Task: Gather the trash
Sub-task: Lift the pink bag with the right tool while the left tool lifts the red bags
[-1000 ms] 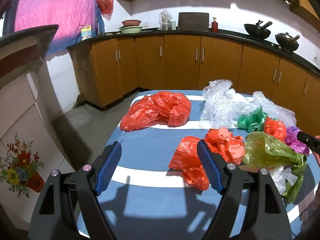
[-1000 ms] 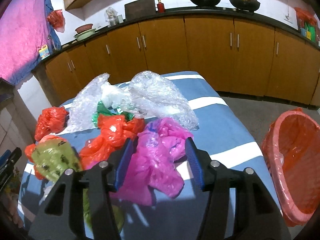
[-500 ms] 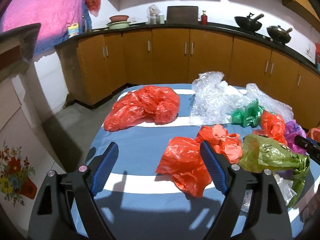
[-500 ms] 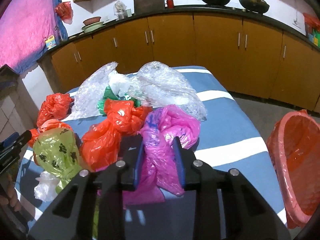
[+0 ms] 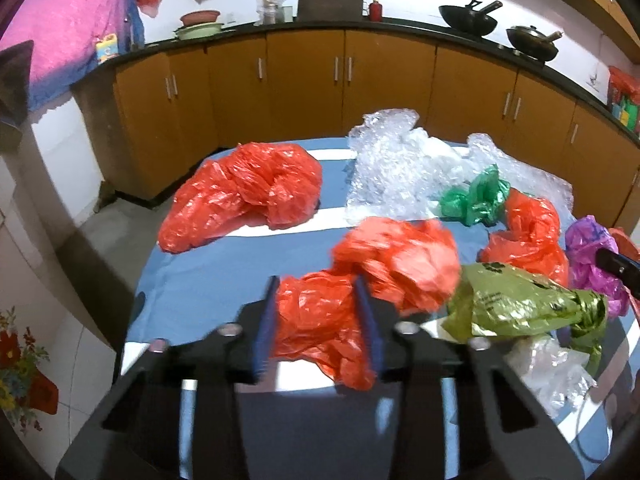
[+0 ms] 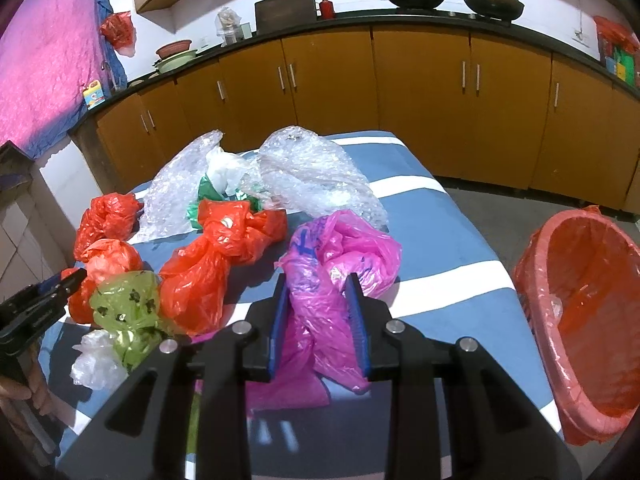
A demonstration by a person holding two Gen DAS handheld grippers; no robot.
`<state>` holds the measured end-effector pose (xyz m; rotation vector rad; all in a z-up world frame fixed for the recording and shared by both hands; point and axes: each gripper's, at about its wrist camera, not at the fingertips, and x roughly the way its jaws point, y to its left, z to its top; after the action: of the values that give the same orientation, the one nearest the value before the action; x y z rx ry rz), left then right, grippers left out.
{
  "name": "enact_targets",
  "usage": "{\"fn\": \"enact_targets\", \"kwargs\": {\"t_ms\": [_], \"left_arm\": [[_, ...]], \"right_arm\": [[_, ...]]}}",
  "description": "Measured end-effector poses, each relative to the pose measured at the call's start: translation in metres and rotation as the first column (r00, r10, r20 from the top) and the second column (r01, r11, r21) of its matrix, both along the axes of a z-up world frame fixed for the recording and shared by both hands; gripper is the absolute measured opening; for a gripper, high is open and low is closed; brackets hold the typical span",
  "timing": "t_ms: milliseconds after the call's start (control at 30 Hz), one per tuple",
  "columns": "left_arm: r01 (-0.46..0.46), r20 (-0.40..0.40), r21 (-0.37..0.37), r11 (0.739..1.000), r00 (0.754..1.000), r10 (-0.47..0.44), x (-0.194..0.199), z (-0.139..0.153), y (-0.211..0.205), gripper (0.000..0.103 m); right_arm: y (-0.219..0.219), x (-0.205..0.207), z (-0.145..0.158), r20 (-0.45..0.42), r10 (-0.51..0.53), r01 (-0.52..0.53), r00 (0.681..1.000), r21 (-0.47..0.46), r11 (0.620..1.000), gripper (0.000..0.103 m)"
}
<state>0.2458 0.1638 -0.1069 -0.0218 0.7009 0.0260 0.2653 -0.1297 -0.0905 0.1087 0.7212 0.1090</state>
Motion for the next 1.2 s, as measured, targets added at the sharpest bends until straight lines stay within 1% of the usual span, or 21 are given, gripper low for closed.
{"fn": "enact_targets", "kwargs": {"t_ms": [67, 100, 167, 267, 533, 733, 933, 1200], "left_arm": [[-0.002, 0.002, 0.0, 1.0, 1.0, 0.002, -0.002, 0.001, 0.0, 0.023], [-0.002, 0.003, -0.002, 1.0, 1.0, 0.002, -0.003, 0.001, 0.0, 0.021], [-0.006, 0.007, -0.004, 1.0, 1.0, 0.006, -0.006, 0.003, 0.001, 0.013], [-0.017, 0.014, -0.013, 1.0, 1.0, 0.018, -0.012, 0.008, 0.004, 0.011], [-0.046, 0.064, -0.034, 0.998, 0.997, 0.048, -0.031, 0.027, 0.012, 0.01], [-0.052, 0.121, -0.046, 0.998, 0.991, 0.058, -0.045, 0.05, 0.011, 0.01], [-0.028, 0.183, -0.056, 0.998, 0.982, 0.037, -0.056, 0.076, -0.001, 0.01], [0.022, 0.228, -0.063, 0.998, 0.974, -0.007, -0.063, 0.098, -0.028, 0.01]], "right_arm": [[-0.001, -0.001, 0.001, 0.002, -0.002, 0.002, 1.0, 0.001, 1.0, 0.029], [-0.001, -0.002, 0.002, 0.003, -0.003, 0.003, 1.0, 0.001, 1.0, 0.029], [-0.002, -0.004, 0.004, 0.007, -0.003, 0.003, 1.0, 0.002, 1.0, 0.029], [-0.002, -0.008, 0.008, 0.016, 0.0, 0.0, 1.0, 0.001, 1.0, 0.029], [-0.003, -0.021, 0.02, 0.043, 0.003, -0.003, 0.999, 0.007, 1.0, 0.029], [-0.007, -0.033, 0.034, 0.072, 0.005, -0.006, 0.997, 0.013, 1.0, 0.029], [-0.01, -0.046, 0.049, 0.109, 0.0, -0.002, 0.994, 0.02, 1.0, 0.029], [-0.024, -0.063, 0.068, 0.155, -0.024, 0.019, 0.988, 0.033, 0.999, 0.029]]}}
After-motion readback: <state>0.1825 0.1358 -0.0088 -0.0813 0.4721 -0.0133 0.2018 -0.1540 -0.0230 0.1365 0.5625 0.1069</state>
